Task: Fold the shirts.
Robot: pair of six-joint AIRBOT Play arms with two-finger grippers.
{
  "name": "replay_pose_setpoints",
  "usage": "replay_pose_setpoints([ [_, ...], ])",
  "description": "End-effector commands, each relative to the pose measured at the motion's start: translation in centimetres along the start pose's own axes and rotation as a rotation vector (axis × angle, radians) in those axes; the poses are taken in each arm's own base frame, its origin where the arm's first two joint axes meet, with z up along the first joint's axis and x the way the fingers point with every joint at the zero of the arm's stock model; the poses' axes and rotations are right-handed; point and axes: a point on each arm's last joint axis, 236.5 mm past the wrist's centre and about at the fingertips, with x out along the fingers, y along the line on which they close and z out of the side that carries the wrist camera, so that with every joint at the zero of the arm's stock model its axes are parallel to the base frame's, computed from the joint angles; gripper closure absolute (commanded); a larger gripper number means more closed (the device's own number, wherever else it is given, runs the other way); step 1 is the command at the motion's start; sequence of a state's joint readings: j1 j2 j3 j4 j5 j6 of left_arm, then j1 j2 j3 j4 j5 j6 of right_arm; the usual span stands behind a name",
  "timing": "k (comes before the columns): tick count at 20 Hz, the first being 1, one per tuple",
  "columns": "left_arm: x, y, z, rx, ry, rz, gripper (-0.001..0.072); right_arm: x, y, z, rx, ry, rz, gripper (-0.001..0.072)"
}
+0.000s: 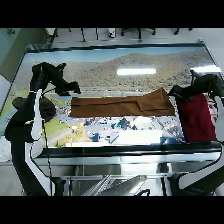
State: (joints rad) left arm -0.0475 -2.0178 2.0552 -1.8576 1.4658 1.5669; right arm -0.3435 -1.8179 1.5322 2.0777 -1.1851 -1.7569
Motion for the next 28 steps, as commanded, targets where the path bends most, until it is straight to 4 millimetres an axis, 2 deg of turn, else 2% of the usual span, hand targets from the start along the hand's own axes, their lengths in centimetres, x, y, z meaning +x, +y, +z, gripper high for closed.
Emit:
replay_pose_setpoints([
  [1, -2.9, 0.1, 0.3, -0.001, -0.059, 0.006, 0.0008, 0.6, -0.3, -2.3, 0.007, 0.118, 0.106, 0.0069],
  [5, -6.6, 1.0, 0.5, -0.039, -0.139, 0.004, 0.0008, 3.2, 0.9, -2.8, 0.018, 0.153, 0.205, 0.0071],
  [8, -9.4, 0.6, 0.6, -0.044, -0.192, 0.002, 0.0008, 4.9, 1.3, -3.6, 0.007, 0.19, 0.211, 0.0075],
  [9, -10.1, 0.3, 0.8, -0.038, -0.209, 0.001, 0.0009, 5.4, 1.5, -3.9, 0.004, 0.202, 0.212, 0.0147],
  [10, -10.4, -0.4, 0.8, -0.024, -0.219, -0.002, 0.007, 5.7, 1.8, -4.1, -0.002, 0.209, 0.212, 0.0304],
  [11, -10.5, -1.2, 0.8, -0.009, -0.224, -0.005, 0.0333, 6.0, 2.0, -4.3, -0.023, 0.214, 0.215, 0.0433],
  [12, -10.3, -2.1, 0.8, 0.008, -0.227, -0.01, 0.0644, 6.1, 2.2, -4.3, -0.04, 0.214, 0.216, 0.057],
  [13, -10.1, -3.1, 1.0, 0.026, -0.236, -0.015, 0.0693, 6.0, 2.4, -4.1, -0.047, 0.211, 0.216, 0.0684],
  [16, -9.2, -7.4, 1.8, 0.102, -0.281, -0.041, 0.0695, 4.5, 3.3, -2.9, -0.078, 0.173, 0.217, 0.0686],
  [17, -8.6, -9.3, 2.0, 0.134, -0.294, -0.054, 0.0695, 3.3, 3.9, -2.3, -0.096, 0.15, 0.217, 0.0686],
  [19, -5.5, -13.5, 1.4, 0.203, -0.273, -0.079, 0.0695, 0.4, 5.5, -1.5, -0.135, 0.108, 0.222, 0.0686],
  [23, 5.2, -22.3, -2.2, 0.353, -0.173, -0.12, 0.0694, -7.6, 10.8, -1.3, -0.251, 0.03, 0.276, 0.0686],
  [25, 9.3, -26.8, -4.0, 0.401, -0.164, -0.171, 0.0694, -11.2, 13.6, -1.8, -0.321, -0.016, 0.292, 0.0686],
  [27, 12.0, -32.0, -5.7, 0.387, -0.151, -0.298, 0.0695, -13.8, 16.1, -2.8, -0.383, -0.046, 0.307, 0.0686],
  [28, 13.0, -33.9, -6.2, 0.372, -0.147, -0.349, 0.0695, -14.7, 17.4, -3.2, -0.413, -0.06, 0.316, 0.0686],
])
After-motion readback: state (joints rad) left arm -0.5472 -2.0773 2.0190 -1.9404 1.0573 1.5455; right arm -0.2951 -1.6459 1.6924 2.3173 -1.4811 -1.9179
